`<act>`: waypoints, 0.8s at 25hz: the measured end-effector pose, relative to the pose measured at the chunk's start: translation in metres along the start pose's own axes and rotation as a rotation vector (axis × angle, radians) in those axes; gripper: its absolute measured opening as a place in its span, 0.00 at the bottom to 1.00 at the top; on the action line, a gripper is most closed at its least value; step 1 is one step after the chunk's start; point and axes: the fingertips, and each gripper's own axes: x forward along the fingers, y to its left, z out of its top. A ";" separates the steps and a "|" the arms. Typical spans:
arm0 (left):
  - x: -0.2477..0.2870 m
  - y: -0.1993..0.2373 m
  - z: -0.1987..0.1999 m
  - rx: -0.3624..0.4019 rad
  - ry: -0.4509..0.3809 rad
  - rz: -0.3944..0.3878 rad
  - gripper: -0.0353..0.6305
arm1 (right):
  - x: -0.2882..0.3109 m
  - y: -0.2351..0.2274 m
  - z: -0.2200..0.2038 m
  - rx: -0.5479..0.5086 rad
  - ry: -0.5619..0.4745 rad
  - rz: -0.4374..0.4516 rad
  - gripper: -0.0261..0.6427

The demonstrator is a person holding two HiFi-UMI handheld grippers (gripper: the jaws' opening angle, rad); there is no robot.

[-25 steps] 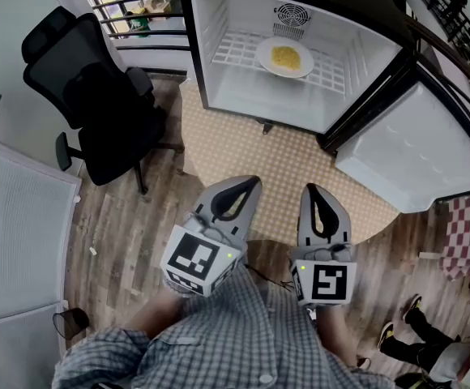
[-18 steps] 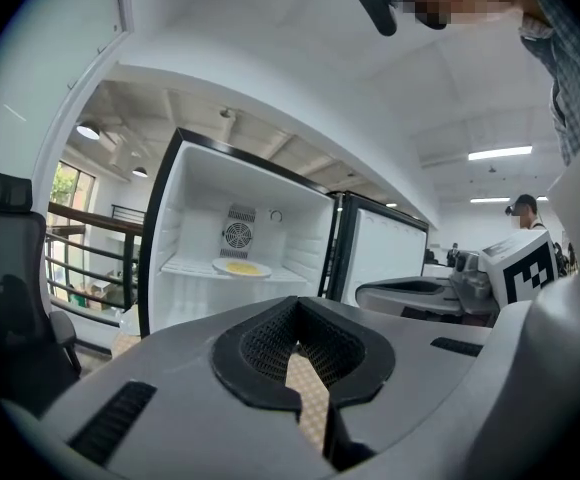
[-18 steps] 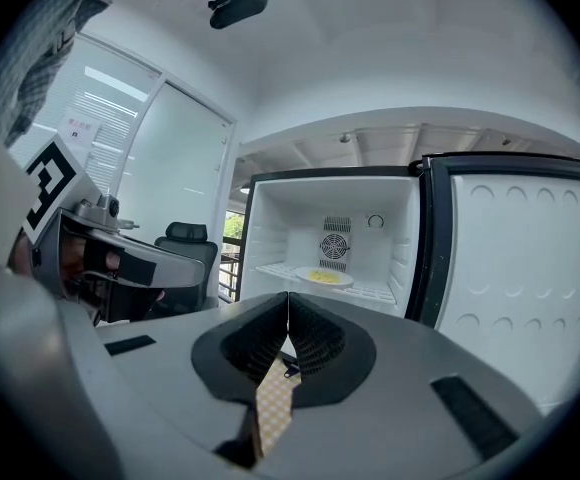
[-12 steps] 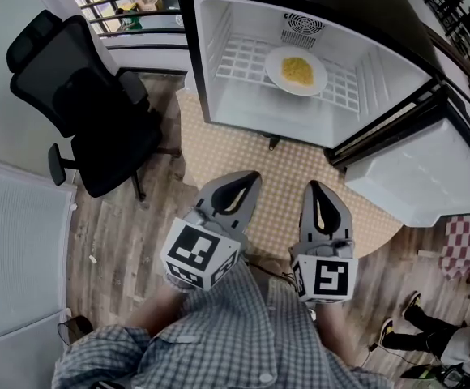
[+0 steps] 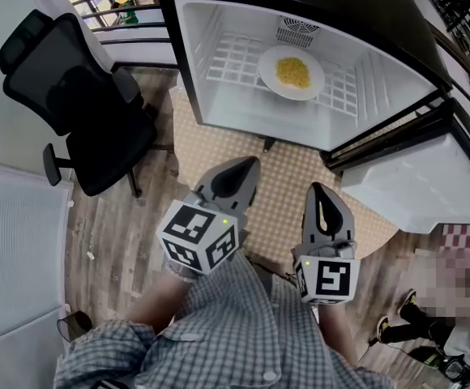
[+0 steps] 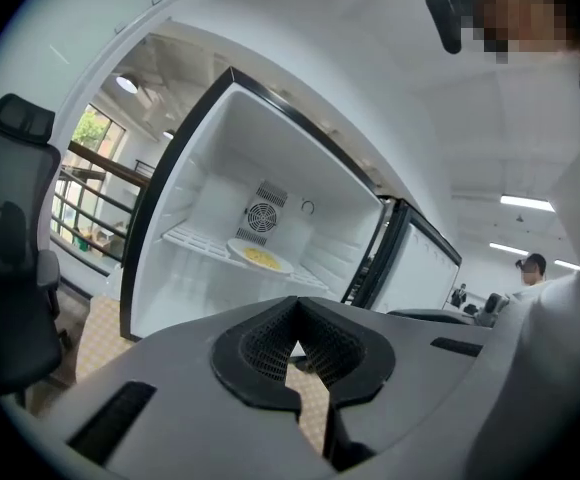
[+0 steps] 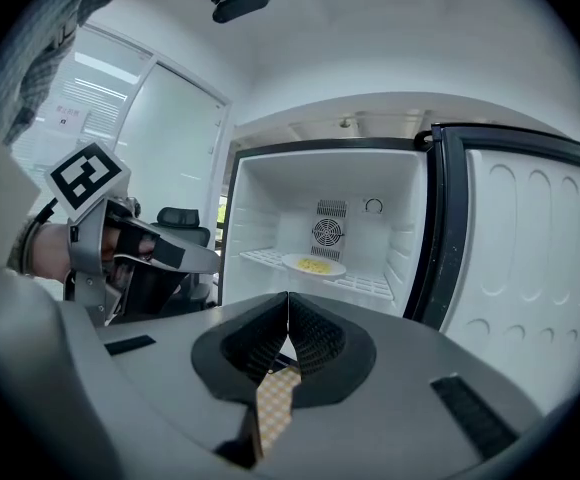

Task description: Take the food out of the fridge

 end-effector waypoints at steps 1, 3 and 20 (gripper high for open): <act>0.004 0.001 0.001 -0.026 -0.001 0.003 0.06 | 0.001 -0.001 0.000 -0.001 0.000 0.009 0.05; 0.014 0.004 0.003 -0.078 -0.007 0.009 0.06 | 0.004 -0.003 0.002 -0.005 -0.003 0.026 0.05; 0.107 0.028 0.018 -0.468 -0.059 -0.029 0.15 | 0.004 -0.030 -0.006 0.007 0.004 0.045 0.05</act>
